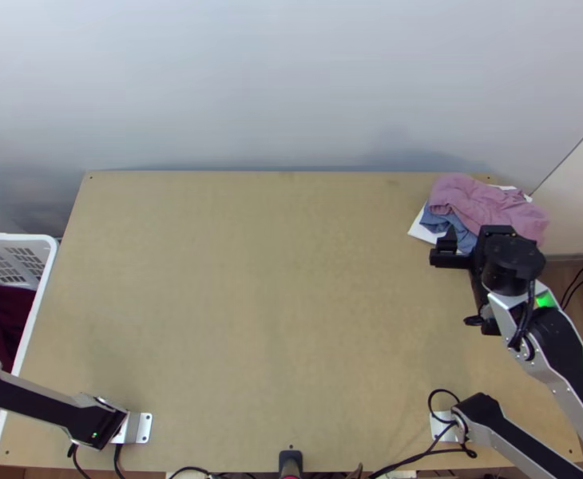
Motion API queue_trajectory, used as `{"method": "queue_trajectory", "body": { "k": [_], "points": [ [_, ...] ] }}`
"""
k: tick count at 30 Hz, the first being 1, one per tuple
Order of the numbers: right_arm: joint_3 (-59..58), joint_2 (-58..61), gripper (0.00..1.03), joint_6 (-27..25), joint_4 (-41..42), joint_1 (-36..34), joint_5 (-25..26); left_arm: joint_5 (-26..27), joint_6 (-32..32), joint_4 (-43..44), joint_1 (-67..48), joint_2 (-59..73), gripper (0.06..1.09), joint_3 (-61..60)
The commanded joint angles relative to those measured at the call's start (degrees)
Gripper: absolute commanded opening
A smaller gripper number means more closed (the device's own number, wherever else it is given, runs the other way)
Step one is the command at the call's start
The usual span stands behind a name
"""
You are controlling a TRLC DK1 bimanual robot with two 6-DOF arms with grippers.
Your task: Fold the t-shirt
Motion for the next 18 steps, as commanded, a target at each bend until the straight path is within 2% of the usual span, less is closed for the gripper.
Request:
{"method": "queue_trajectory", "body": {
  "k": [1,5,12,14,18],
  "points": [
    [3.38,-0.09,0.98,-0.59,0.15,0.08,0.00,7.98,-1.71,-2.77,-8.88,-17.99,0.10,0.80],
    [4.96,-0.09,0.98,-1.03,-0.46,0.25,0.00,10.96,-3.30,-2.86,-17.14,-27.04,0.10,0.09],
    [6.10,-0.62,0.98,-0.94,-1.16,0.25,0.00,10.96,-8.74,-2.95,-37.00,-38.55,0.10,-1.93],
    [6.63,-0.62,0.98,-0.94,-1.08,0.08,0.00,8.86,-10.59,-3.04,-45.00,-40.31,0.10,-3.07],
    [6.81,-0.44,0.98,-0.77,-0.55,-0.45,-0.09,-0.02,-11.73,-2.60,-61.35,-42.42,0.10,-9.22]
  ]
}}
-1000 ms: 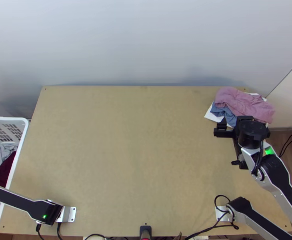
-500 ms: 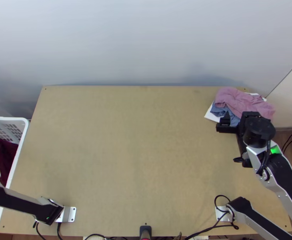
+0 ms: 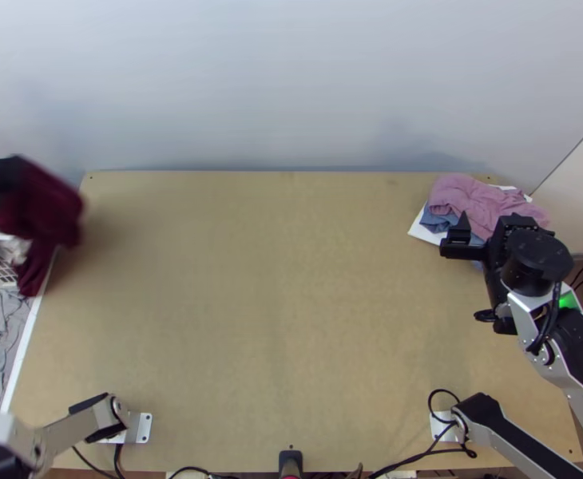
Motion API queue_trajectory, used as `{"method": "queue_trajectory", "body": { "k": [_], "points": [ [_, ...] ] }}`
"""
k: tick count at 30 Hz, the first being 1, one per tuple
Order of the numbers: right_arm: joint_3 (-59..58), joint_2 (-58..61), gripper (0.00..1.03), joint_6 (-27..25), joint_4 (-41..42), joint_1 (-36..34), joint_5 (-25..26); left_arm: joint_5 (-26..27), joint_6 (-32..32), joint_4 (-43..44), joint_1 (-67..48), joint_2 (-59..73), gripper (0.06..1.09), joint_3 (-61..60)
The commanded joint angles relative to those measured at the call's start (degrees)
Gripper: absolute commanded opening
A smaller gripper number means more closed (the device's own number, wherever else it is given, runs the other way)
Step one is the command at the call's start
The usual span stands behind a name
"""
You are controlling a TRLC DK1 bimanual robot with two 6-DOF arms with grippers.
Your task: Fold the t-shirt
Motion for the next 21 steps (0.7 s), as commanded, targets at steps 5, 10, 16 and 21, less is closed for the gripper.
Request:
{"method": "queue_trajectory", "body": {
  "k": [5,10,16,21],
  "points": [
    [0.97,0.04,0.98,0.22,-0.20,-0.60,-0.05,-10.86,-6.97,0.55,-35.23,-6.97,0.10,-12.54],
    [1.23,0.48,0.98,0.31,-0.47,-0.60,-0.05,-15.08,-9.52,3.98,-48.33,-6.36,0.10,-18.86],
    [2.29,1.53,0.98,0.48,-0.99,-0.87,-0.05,-18.15,-9.60,8.72,-60.37,-2.14,0.09,-24.49],
    [3.43,2.67,0.98,0.48,-1.78,-1.13,0.04,-19.47,-9.34,10.13,-68.01,4.81,0.10,-22.99]
  ]
}}
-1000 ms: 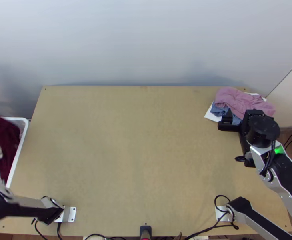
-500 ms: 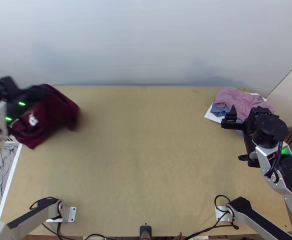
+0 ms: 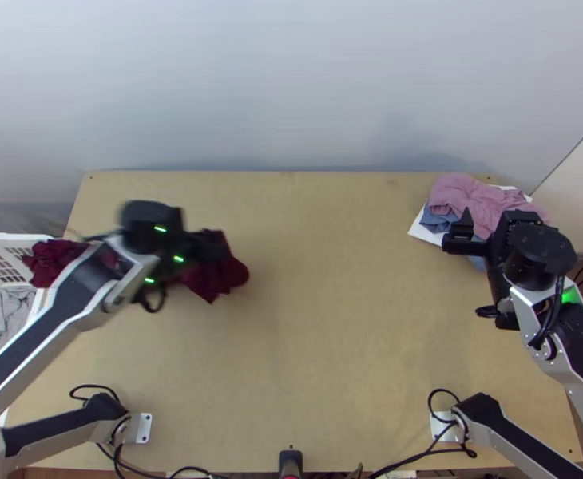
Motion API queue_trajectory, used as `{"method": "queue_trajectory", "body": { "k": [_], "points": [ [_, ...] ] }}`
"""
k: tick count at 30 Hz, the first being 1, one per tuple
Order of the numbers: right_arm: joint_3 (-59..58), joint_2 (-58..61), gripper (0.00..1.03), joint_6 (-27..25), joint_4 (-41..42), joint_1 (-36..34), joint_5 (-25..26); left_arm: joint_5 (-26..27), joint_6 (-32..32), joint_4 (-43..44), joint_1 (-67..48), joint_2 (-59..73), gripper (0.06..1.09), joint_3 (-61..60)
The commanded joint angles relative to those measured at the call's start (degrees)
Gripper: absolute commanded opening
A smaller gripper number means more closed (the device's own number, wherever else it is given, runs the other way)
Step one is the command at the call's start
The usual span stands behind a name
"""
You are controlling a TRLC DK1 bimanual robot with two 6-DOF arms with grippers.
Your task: Fold the t-shirt
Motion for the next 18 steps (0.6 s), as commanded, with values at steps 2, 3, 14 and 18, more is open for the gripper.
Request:
{"method": "queue_trajectory", "body": {
  "k": [2,3,14,18],
  "points": [
    [1.82,1.71,0.98,0.11,-0.82,-0.72,0.02,-2.31,-0.18,3.84,-14.74,9.63,0.10,0.84],
    [1.99,1.98,0.98,0.11,-0.82,-0.98,0.02,-2.49,-0.18,4.37,-16.24,11.30,0.10,2.25],
    [1.82,3.56,0.98,2.66,-1.53,-4.67,0.02,-2.84,-0.62,7.27,-27.93,31.43,0.10,23.43],
    [1.82,3.91,0.98,3.19,-2.85,-5.90,0.02,-3.02,-2.29,9.38,-29.68,37.23,0.10,28.97]
  ]
}}
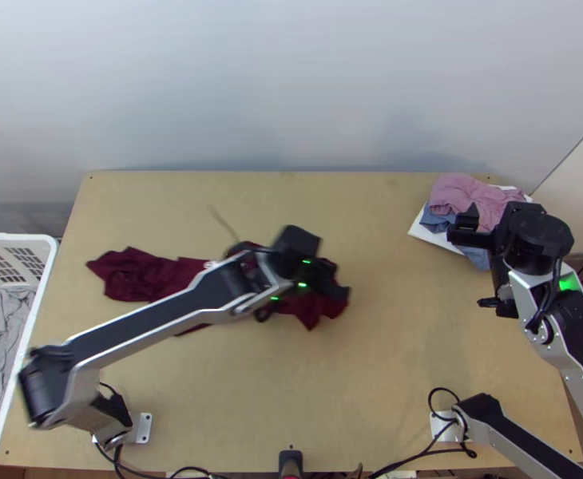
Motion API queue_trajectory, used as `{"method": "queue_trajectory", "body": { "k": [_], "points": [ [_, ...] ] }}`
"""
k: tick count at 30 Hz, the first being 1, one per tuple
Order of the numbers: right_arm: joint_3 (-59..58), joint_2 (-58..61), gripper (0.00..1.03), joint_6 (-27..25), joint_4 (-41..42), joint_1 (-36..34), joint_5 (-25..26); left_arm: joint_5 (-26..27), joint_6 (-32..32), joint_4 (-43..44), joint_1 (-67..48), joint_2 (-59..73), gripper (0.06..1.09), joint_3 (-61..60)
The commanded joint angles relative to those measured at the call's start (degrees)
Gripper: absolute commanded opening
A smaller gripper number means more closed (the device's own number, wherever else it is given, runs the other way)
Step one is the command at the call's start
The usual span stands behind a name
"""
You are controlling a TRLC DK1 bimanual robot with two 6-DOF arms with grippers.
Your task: Fold the t-shirt
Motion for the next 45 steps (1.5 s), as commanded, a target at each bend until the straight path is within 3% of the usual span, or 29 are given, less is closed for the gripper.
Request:
{"method": "queue_trajectory", "body": {
  "k": [1,5,6,9,10,16,22,32,39,45],
  "points": [
    [-0.04,0.92,0.98,1.53,-1.73,-2.34,0.02,-0.44,-2.30,2.17,-5.23,11.84,0.10,11.99],
    [-0.13,1.36,0.98,3.20,-1.91,-3.31,-0.07,-1.14,-4.23,1.81,-6.90,17.11,0.12,19.20],
    [-0.04,1.53,0.98,3.37,-1.91,-3.40,-0.07,-1.58,-4.23,1.46,-7.07,17.55,0.27,20.17],
    [0.40,2.59,0.98,4.34,-1.82,-3.75,-0.07,-1.67,-4.23,-1.79,-6.90,16.06,0.98,20.78],
    [0.40,2.85,0.98,4.60,-1.82,-3.75,-0.25,-1.58,-4.32,-4.16,-6.46,15.35,1.05,20.87],
    [1.10,3.99,0.98,6.80,-1.47,-3.22,-1.12,-1.32,0.52,-13.57,-0.39,5.51,1.05,14.81],
    [2.86,4.08,0.98,6.98,-1.47,-1.11,-1.56,-1.14,0.34,-20.86,4.79,-6.00,1.05,2.77],
    [3.65,3.99,0.97,6.98,-3.58,3.19,-1.92,-1.14,2.45,-24.55,20.52,-26.57,1.04,-23.43],
    [3.56,4.08,0.98,6.80,-4.98,8.47,-1.92,2.20,8.69,-25.43,39.86,-28.94,1.03,-30.02],
    [6.29,8.83,0.98,6.89,-1.56,10.49,-1.92,2.20,10.10,-25.52,48.47,-26.13,1.03,-30.11]
  ]
}}
